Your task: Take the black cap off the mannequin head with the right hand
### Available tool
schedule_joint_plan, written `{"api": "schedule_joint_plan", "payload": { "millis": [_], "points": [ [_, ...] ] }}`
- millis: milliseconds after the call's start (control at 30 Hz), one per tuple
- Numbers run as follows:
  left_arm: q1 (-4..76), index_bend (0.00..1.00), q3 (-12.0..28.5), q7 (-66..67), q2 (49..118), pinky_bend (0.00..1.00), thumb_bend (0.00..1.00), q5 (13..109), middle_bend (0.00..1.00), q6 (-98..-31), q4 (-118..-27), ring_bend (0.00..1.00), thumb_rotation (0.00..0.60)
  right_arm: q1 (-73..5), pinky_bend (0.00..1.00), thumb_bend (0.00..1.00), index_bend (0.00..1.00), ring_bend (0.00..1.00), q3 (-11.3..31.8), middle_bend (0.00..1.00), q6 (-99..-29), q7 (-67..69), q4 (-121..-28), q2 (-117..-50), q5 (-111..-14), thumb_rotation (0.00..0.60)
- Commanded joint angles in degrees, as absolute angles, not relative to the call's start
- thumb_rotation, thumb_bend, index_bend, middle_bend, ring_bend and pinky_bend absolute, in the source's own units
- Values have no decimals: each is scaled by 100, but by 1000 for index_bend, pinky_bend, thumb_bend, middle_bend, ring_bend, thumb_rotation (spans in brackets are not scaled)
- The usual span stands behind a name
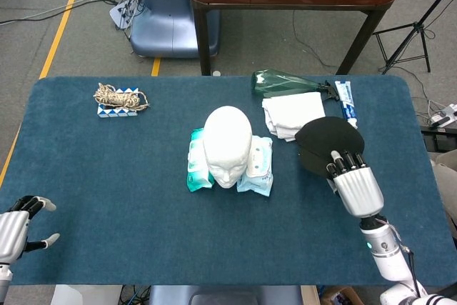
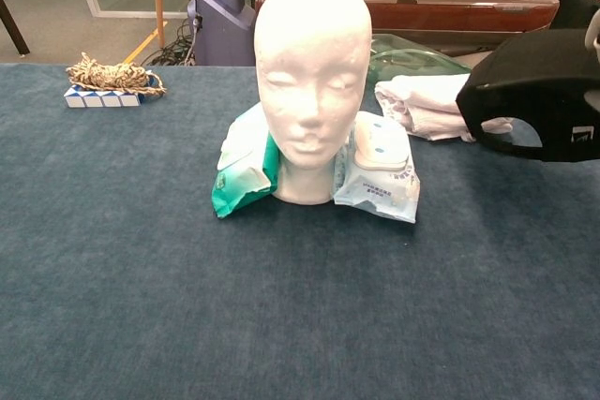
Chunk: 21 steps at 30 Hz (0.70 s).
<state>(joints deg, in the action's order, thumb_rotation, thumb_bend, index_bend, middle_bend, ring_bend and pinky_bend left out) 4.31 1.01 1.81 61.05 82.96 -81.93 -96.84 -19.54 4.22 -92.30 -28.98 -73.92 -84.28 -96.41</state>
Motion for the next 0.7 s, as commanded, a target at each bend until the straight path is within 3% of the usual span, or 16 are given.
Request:
{"api": "schedule_joint_plan", "payload": {
  "millis": [33, 500, 700],
  "points": [
    [431, 412, 106, 177, 6101, 429, 66, 8289, 342, -8193, -9690, 213, 600, -1847, 431, 361, 703, 309, 280, 400, -9045, -2698, -7231, -8592, -9532, 600],
    [432, 412, 106, 170, 6089, 429, 67, 8284, 343, -8184, -9698, 213, 600, -1430, 372, 181, 428, 188, -218, 286, -8738, -2251, -7766, -8469, -9503, 600],
    [430, 412, 100, 194, 6096, 429, 66, 8284, 343, -8179, -9698, 213, 600, -1408, 322, 7, 264, 112, -449, 197, -8267, -2234, -8168, -8180, -9452, 600]
  ]
}}
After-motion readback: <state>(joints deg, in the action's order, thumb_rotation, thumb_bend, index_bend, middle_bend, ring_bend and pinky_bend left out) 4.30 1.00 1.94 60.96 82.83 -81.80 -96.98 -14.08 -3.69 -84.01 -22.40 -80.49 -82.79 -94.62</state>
